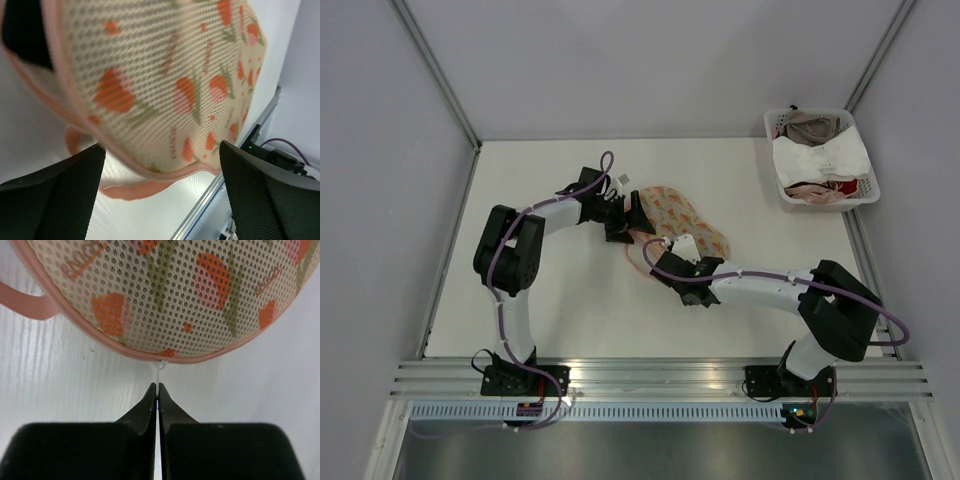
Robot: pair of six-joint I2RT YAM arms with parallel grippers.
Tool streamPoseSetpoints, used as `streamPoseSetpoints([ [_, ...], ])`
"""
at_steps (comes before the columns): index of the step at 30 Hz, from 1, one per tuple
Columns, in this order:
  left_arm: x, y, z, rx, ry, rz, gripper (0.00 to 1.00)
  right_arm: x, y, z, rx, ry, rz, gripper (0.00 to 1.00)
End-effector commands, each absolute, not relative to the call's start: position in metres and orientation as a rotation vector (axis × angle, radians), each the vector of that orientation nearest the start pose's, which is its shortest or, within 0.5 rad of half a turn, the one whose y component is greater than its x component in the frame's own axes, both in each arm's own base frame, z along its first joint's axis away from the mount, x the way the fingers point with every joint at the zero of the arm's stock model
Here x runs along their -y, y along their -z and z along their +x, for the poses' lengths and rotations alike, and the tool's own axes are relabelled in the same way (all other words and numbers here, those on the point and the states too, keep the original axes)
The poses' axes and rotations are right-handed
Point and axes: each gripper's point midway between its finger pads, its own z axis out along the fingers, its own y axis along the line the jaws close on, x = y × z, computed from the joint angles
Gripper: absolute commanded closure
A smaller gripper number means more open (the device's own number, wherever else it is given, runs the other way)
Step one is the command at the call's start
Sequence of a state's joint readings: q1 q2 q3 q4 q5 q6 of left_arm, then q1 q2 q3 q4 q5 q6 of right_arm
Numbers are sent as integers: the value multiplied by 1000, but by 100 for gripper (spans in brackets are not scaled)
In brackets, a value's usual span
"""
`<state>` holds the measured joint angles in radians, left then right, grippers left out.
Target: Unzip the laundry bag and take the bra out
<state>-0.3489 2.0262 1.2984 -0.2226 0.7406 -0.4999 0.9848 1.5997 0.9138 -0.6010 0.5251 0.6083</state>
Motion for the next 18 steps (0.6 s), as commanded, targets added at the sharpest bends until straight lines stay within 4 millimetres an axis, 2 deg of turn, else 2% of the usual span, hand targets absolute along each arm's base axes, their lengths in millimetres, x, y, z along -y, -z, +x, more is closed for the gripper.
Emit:
streamPoseSetpoints([
  [1,260,-67,369,-2622,1114,101,0,-218,-62,229,-2445,112,-346,100],
  [2,255,-62,361,-2642,1080,62,0,-227,-66,227,-2439,35,-350,100],
  [3,253,-84,359,-2595,1067,25,0,-230,-68,227,-2434,8,-363,100],
  [4,247,-86,358,-2583,1002,-25,0,-235,-70,226,-2433,-30,-373,99],
  [5,239,-80,341,-2602,976,-80,0,-243,-74,225,-2424,-93,-376,100],
  [6,238,-87,337,-2578,985,-160,0,-249,-76,224,-2421,-130,-413,100],
  [7,237,-112,329,-2503,1010,-174,0,-258,-79,221,-2416,-190,-441,100],
  [8,233,-98,306,-2536,1023,-226,0,-277,-84,215,-2406,-336,-476,100],
  [9,238,-108,303,-2481,1087,-274,0,-285,-86,210,-2398,-407,-508,100],
  [10,244,-129,289,-2422,1152,-249,0,-294,-90,208,-2385,-468,-534,100],
  [11,244,-117,271,-2444,1175,-281,0,-303,-95,207,-2364,-528,-543,100],
  [12,249,-128,268,-2395,1237,-320,0,-309,-95,203,-2367,-570,-563,100],
  [13,251,-129,251,-2377,1274,-321,0,-313,-94,203,-2366,-582,-575,100],
  [16,262,-140,235,-2329,1363,-369,0,-319,-89,202,-2378,-604,-587,100],
  [18,267,-132,227,-2362,1355,-386,0,-322,-85,202,-2386,-611,-589,100],
])
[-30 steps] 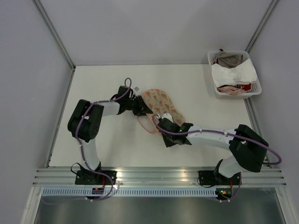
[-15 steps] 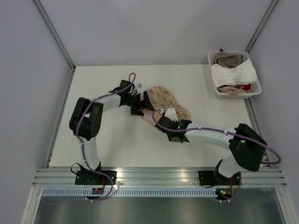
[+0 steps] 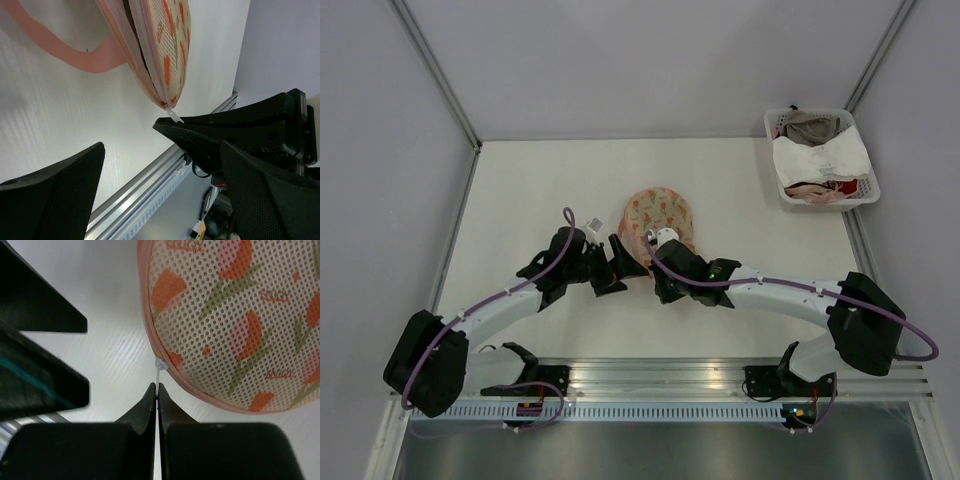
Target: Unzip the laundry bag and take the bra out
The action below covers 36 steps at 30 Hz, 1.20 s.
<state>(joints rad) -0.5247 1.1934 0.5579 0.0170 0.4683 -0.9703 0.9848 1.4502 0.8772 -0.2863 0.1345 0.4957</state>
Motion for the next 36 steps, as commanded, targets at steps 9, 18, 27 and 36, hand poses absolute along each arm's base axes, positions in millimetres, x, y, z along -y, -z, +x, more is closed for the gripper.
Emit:
streamPoseSetpoints([
  [9,268,-97,251,-2326,1237,-547,0,-336,-87,195,-2360,-649,-611,99],
  [18,281,-89,287,-2304,1157,-564,13,-348,-101,178,-2317,-721,-671,99],
  [27,283,-86,290,-2311,1157,-513,98,-336,-90,171,-2363,-678,-685,100],
  [36,278,-83,301,-2398,1221,-237,98,-287,-43,180,-2549,-277,-610,99],
])
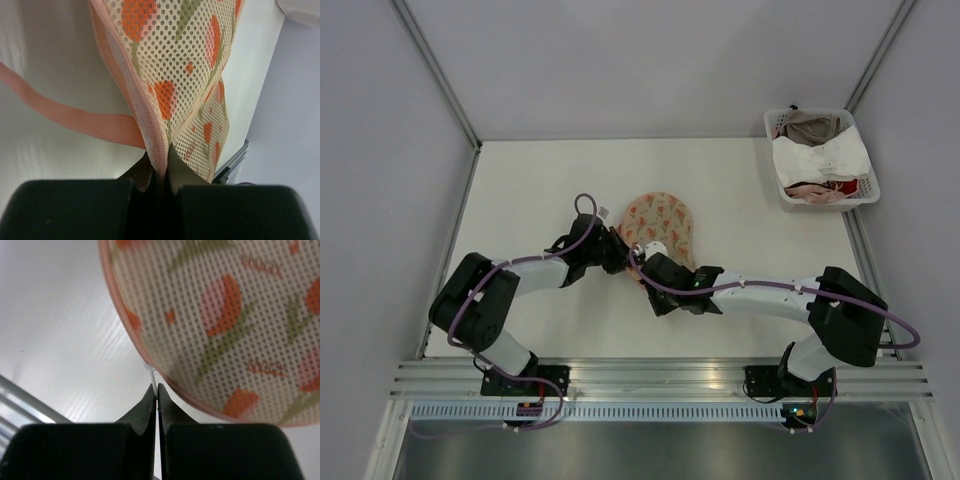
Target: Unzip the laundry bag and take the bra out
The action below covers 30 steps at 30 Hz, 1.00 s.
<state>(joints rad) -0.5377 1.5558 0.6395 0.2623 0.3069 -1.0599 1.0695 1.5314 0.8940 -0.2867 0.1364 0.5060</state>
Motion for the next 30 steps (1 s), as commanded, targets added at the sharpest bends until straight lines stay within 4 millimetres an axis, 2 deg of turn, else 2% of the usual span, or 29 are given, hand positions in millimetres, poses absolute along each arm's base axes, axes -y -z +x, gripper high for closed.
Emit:
streamPoseSetpoints([
  [1,276,-80,300,-2413,1223,-173,98,-280,-40,184,-2550,-233,-582,100],
  [3,274,-79,298,-2449,1271,-108,98,-265,-36,190,-2572,-169,-521,100],
  [4,272,-71,296,-2472,1260,-33,98,-257,-35,193,-2573,-136,-497,100],
  [5,268,-64,288,-2529,1262,-15,98,-247,-36,201,-2556,-77,-455,99],
  [6,269,-67,290,-2529,1266,27,98,-235,-36,206,-2564,-31,-413,100],
  [10,261,-52,282,-2587,1235,157,98,-197,-43,228,-2516,145,-290,99],
  [12,264,-54,278,-2602,1289,215,98,-182,-44,242,-2496,206,-243,100],
  [15,270,-53,273,-2610,1365,299,98,-172,-33,254,-2530,231,-232,99],
  [17,270,-51,275,-2618,1376,291,98,-169,-28,259,-2547,236,-229,99],
  [18,270,-50,274,-2621,1378,287,98,-170,-28,263,-2548,217,-216,99],
  [20,269,-50,276,-2618,1367,267,98,-185,-30,258,-2568,97,-269,99],
  [21,268,-50,277,-2620,1353,248,98,-197,-39,257,-2535,-23,-278,99],
  [22,268,-51,279,-2621,1342,215,98,-212,-44,247,-2549,-160,-320,99],
  [23,265,-49,284,-2626,1297,175,98,-217,-51,244,-2533,-222,-336,100],
  [24,264,-50,283,-2624,1288,149,98,-224,-70,237,-2485,-313,-349,100],
  [25,265,-53,284,-2624,1296,99,98,-228,-79,233,-2462,-358,-359,100],
  [26,265,-52,285,-2612,1291,67,98,-237,-97,220,-2416,-438,-397,97],
  [27,266,-59,286,-2582,1299,42,98,-242,-105,213,-2398,-480,-402,92],
  [28,267,-64,286,-2577,1319,-26,98,-246,-113,206,-2381,-519,-424,74],
  [29,267,-64,287,-2552,1311,-57,98,-258,-125,191,-2349,-596,-472,67],
  [30,267,-67,287,-2540,1304,-92,98,-261,-128,184,-2346,-618,-471,61],
])
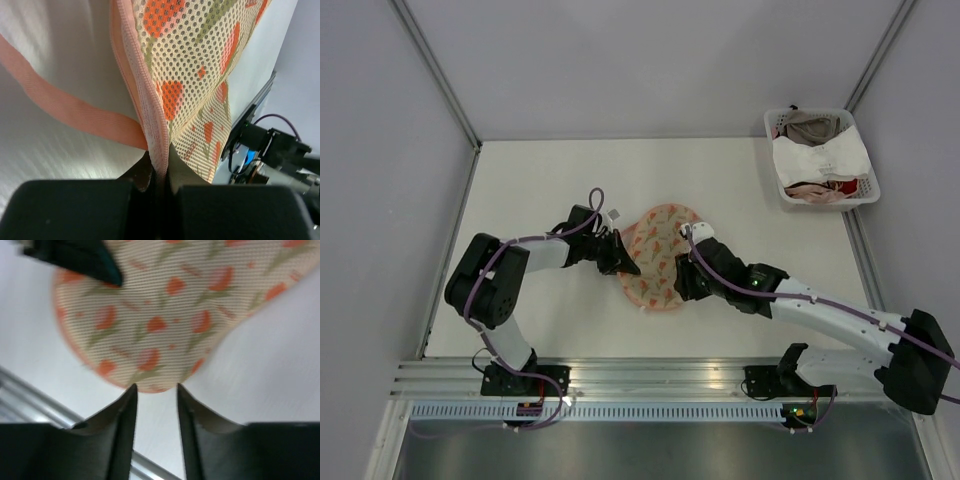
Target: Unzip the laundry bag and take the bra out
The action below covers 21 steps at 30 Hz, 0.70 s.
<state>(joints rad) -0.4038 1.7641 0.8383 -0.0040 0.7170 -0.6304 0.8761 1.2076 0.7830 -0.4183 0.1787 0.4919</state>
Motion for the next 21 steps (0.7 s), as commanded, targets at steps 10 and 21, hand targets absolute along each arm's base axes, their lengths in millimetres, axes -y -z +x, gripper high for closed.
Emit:
streamPoseSetpoints([
  [10,278,-107,290,-2346,1274,-603,98,-287,-130,165,-2280,-675,-413,41],
  [21,304,-101,279,-2400,1272,-625,98,-286,-121,186,-2240,-352,-297,37],
])
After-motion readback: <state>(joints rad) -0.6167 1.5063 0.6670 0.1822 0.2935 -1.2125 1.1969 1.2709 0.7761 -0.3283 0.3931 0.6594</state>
